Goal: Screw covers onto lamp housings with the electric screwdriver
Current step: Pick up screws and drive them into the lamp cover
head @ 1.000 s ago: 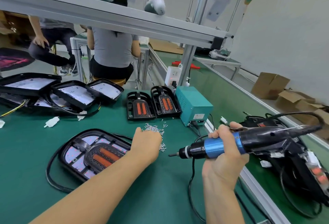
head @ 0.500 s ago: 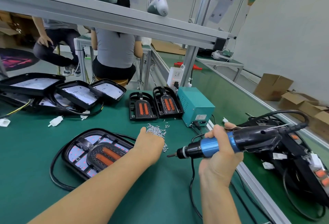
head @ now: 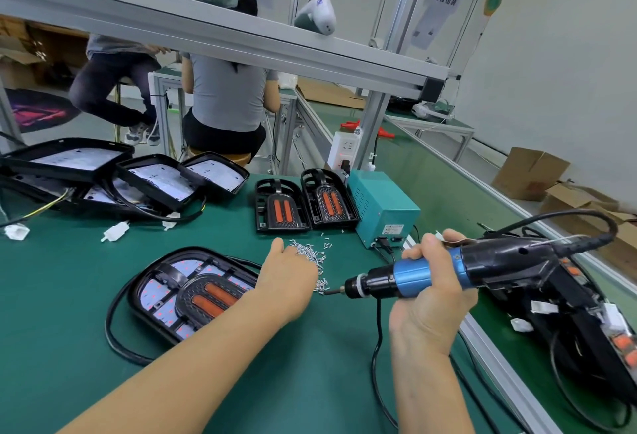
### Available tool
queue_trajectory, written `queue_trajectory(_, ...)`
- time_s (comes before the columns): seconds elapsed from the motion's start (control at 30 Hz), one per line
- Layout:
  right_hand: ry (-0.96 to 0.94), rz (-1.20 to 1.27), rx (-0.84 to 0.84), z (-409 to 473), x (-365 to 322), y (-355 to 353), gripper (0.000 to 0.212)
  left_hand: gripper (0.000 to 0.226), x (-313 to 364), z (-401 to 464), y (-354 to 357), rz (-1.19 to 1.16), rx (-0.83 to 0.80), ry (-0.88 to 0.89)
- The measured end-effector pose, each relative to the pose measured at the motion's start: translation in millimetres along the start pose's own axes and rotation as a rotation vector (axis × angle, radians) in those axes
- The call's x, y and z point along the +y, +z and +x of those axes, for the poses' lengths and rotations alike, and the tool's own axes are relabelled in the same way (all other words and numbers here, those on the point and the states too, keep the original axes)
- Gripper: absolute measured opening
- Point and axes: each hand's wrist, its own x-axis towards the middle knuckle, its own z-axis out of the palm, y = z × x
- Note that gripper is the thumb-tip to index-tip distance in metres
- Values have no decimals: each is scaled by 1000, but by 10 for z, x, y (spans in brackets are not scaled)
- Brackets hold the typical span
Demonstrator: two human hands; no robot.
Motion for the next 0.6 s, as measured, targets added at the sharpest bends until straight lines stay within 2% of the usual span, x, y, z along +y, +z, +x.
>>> queue_trajectory(0.1,5,-14,-4,-19,58,35,23,19,-16,-37,29,-14,-14,7)
queue_trajectory(0.33,30,-72,-38,-100,308,134,23,34,-43,-79,65,-52,-86,-52)
queue_trajectory(0.6,24,-122,-62,-85,469,76,25,32,7,-76,-33,-122,-72,-39)
